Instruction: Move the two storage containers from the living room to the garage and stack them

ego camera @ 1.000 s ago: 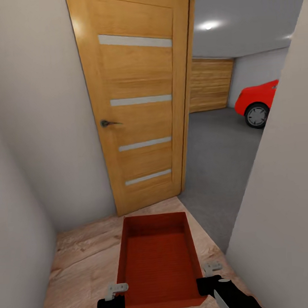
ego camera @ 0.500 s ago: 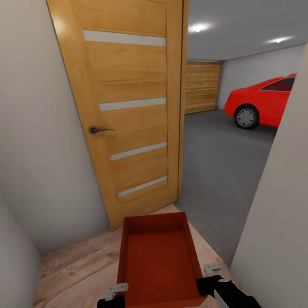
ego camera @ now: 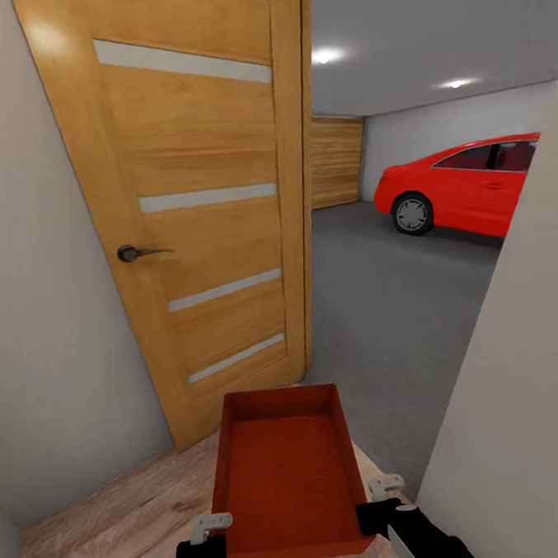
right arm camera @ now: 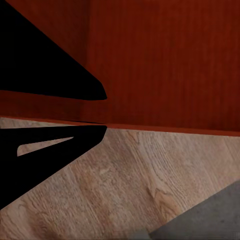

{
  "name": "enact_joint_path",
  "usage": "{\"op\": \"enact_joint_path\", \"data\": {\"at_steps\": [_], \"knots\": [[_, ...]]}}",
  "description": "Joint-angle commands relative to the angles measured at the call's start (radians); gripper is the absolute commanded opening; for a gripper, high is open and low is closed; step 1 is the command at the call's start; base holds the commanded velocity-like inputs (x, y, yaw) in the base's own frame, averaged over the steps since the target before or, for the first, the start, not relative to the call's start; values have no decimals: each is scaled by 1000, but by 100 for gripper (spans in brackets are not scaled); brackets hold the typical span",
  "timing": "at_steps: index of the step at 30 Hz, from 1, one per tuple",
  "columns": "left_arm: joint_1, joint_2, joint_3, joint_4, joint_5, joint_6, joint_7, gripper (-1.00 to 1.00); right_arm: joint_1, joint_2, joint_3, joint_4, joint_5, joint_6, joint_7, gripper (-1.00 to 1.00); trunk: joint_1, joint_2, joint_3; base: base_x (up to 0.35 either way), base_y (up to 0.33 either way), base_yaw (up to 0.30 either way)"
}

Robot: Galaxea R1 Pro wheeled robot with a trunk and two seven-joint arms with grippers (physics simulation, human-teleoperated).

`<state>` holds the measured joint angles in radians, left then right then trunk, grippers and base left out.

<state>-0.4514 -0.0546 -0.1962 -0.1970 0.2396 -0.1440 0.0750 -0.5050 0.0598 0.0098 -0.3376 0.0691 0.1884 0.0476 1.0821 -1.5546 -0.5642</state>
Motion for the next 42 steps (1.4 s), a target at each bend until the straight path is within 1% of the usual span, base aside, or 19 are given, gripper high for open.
{"op": "enact_joint_path", "data": {"at_steps": [1, 6, 14, 29, 42], "knots": [[0, 10, -8, -1, 6, -3, 8, -100, -1, -9, -16, -3, 11, 6, 3, -100, 0, 0, -1, 297, 158, -80], [0, 10, -8, -1, 6, -3, 8, -100, -1, -9, -16, -3, 10, 6, 3, -100, 0, 0, 1, 296, 161, -119], [0, 10, -8, -1, 7, -4, 8, -100, -1, -9, -17, -3, 9, 6, 3, -100, 0, 0, 6, 265, 146, -228], [0, 12, -8, -2, 7, -5, 8, -100, -1, -9, -16, -3, 9, 6, 3, -100, 0, 0, 16, 33, 22, -253], [0, 12, -8, -2, 7, -3, 8, -100, -1, -9, -16, -3, 10, 6, 3, -100, 0, 0, 23, 165, 200, -111]]}}
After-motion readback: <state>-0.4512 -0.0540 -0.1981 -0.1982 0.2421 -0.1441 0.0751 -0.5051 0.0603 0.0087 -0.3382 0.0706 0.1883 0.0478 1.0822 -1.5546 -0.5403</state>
